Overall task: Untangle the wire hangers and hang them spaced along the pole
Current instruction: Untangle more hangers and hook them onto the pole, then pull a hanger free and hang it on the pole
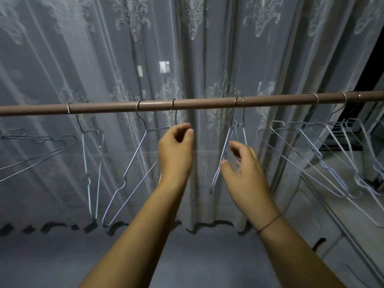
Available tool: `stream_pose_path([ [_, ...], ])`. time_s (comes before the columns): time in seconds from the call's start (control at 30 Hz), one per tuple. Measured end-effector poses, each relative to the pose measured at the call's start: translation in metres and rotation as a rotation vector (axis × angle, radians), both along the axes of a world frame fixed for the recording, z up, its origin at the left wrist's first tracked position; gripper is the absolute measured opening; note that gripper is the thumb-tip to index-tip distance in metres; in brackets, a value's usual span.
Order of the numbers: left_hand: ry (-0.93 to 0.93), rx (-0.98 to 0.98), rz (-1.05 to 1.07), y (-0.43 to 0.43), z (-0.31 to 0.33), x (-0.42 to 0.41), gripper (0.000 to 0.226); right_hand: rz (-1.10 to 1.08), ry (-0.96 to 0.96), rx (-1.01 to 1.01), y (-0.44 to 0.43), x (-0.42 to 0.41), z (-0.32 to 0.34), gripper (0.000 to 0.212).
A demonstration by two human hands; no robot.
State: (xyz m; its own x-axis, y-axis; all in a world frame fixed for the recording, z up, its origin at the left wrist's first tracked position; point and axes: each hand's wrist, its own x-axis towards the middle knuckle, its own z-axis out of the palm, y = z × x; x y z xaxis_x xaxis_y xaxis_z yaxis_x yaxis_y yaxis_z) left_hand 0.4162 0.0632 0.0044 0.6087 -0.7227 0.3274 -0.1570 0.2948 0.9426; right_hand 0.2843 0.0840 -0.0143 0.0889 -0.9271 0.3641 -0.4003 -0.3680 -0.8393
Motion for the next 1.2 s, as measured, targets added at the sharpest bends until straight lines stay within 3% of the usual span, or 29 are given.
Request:
stream_pose_path([
  [0.17, 0.005, 0.047, 0.094, 0.011, 0.001, 0.039, 0.023, 0.167, -0.101, 0.090, 0.008, 0.047, -0.009, 0.045],
  [0.43, 0.088, 0.318, -0.166, -0.005, -0.007, 0.066, 0.021, 0.138, -0.158, 0.372, 0.001, 0.112, -0.024, 0.044],
  [0.53, 0.145, 0.357, -0.306, -0.005, -0.009, 0.068, 0.019, 0.047, -0.213, 0.312, -0.001, 0.123, -0.025, 0.019],
  [0.73, 0.115, 0.355, -0.376, -0.025, 0.001, 0.070, 0.022, -0.039, -0.254, 0.222, -0.024, 0.135, -0.007, 0.024],
  [1.03, 0.181, 0.435, -0.376, -0.042, -0.030, 0.057, 0.033, -0.129, -0.332, 0.304, -0.039, 0.114, -0.031, 0.025],
  [1.2, 0.165, 0.549, -0.422, -0.010, -0.069, 0.057, 0.035, -0.246, -0.084, 0.241, -0.036, 0.086, -0.058, 0.016],
])
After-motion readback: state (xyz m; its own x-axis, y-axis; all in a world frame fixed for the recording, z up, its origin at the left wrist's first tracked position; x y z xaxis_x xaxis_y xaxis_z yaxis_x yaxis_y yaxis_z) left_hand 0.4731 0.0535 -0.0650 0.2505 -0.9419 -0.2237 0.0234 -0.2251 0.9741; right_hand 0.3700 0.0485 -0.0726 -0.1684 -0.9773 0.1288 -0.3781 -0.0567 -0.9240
